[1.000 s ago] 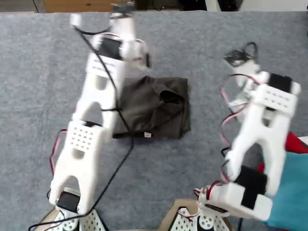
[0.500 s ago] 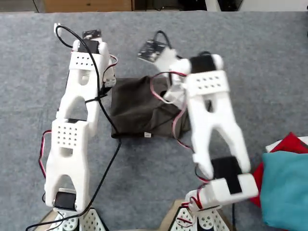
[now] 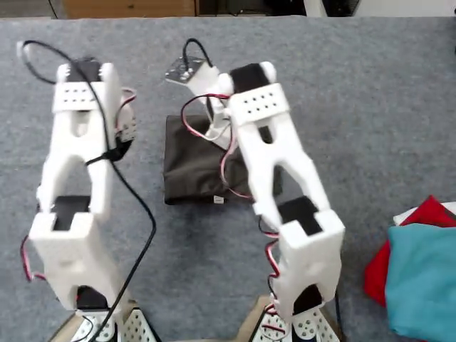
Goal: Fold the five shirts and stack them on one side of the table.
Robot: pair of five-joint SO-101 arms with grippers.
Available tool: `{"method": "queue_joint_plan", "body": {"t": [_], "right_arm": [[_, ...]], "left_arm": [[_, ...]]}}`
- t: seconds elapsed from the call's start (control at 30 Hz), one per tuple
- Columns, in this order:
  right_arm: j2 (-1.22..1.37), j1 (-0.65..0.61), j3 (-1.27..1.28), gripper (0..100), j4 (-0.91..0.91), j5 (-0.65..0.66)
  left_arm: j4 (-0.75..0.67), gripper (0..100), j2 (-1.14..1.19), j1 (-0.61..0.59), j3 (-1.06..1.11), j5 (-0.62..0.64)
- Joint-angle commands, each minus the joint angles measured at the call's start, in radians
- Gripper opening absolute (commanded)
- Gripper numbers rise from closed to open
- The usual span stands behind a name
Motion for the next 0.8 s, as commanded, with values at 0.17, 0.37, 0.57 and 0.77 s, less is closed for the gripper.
{"method": "queue_joint_plan", "body": {"t": [0.17, 0.37, 0.57, 0.77], "right_arm": [[0.203, 0.048, -0.229, 0.7, -0.003, 0.000], [0.374, 0.154, -0.464, 0.7, 0.012, 0.040], [0.519, 0.214, -0.694, 0.7, 0.012, 0.080], [0.604, 0.262, -0.862, 0.7, 0.000, 0.103]], "left_arm": [[0.009, 2, -0.303, -0.083, 0.152, -0.072], [0.009, 2, -0.409, -0.081, 0.226, -0.129], [0.009, 2, -0.456, -0.075, 0.262, -0.163], [0.009, 2, -0.483, -0.074, 0.302, -0.169]]}}
